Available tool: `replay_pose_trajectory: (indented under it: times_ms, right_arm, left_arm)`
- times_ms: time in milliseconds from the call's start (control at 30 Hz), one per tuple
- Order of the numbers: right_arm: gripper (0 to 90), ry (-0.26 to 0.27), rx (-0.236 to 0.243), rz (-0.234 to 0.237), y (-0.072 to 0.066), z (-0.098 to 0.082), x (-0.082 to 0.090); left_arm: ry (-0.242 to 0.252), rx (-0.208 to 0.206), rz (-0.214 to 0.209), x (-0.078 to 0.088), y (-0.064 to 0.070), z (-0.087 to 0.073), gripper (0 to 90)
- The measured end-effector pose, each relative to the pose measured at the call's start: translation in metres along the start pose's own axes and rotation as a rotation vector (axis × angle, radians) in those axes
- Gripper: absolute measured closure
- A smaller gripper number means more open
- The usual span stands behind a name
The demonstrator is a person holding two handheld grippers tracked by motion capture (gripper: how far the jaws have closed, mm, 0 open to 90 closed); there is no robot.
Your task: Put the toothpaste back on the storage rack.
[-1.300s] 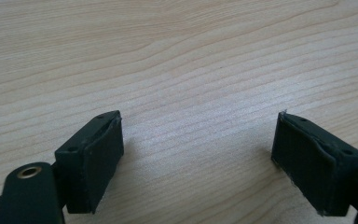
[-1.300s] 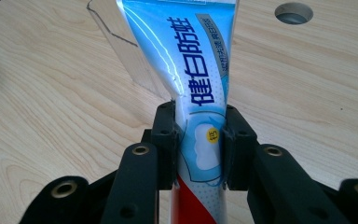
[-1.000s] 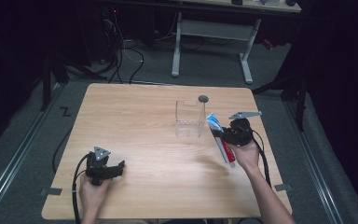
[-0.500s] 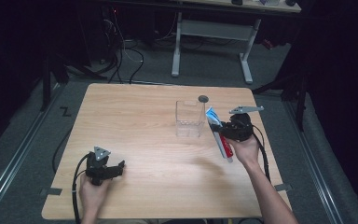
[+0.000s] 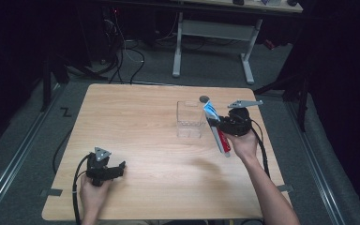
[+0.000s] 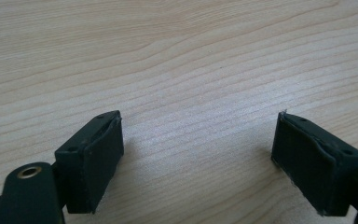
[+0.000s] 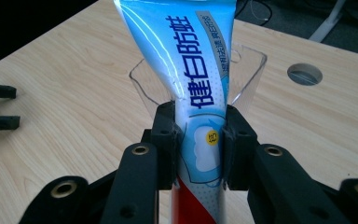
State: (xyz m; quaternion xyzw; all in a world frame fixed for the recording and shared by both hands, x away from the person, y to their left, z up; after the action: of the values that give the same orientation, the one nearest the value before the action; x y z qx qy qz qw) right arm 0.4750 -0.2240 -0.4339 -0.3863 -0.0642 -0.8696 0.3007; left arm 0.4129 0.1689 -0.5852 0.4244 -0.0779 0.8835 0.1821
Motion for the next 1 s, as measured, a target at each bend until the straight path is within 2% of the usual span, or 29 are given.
replay_pose_trajectory:
  times_ms: [300, 533, 1000]
  right_arm:
    - [70.7, 0.026, 0.006, 0.018, -0.004, 0.017, -0.001]
    - [70.7, 0.040, 0.026, 0.009, -0.007, 0.030, 0.001]
    - [70.6, 0.063, 0.027, 0.014, -0.006, 0.048, -0.004]
  left_arm:
    - [0.000, 0.000, 0.000, 0.000, 0.000, 0.000, 17.1]
    - [0.000, 0.000, 0.000, 0.000, 0.000, 0.000, 17.1]
    - [0.001, 0.000, 0.000, 0.000, 0.000, 0.000, 17.1]
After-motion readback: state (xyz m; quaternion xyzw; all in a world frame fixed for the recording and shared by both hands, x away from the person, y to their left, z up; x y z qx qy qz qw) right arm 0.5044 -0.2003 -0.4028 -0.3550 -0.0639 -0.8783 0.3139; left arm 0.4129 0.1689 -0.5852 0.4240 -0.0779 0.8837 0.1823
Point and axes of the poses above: each handheld gripper's, and its own axes: x roughly backward along the jaws, z roughly out of its top, y roughly to its right, the point moved 7 cm from there along -x, roughly forward along the jaws, and after that the axes turned 8 degrees about -y, right-handed, at the moved point
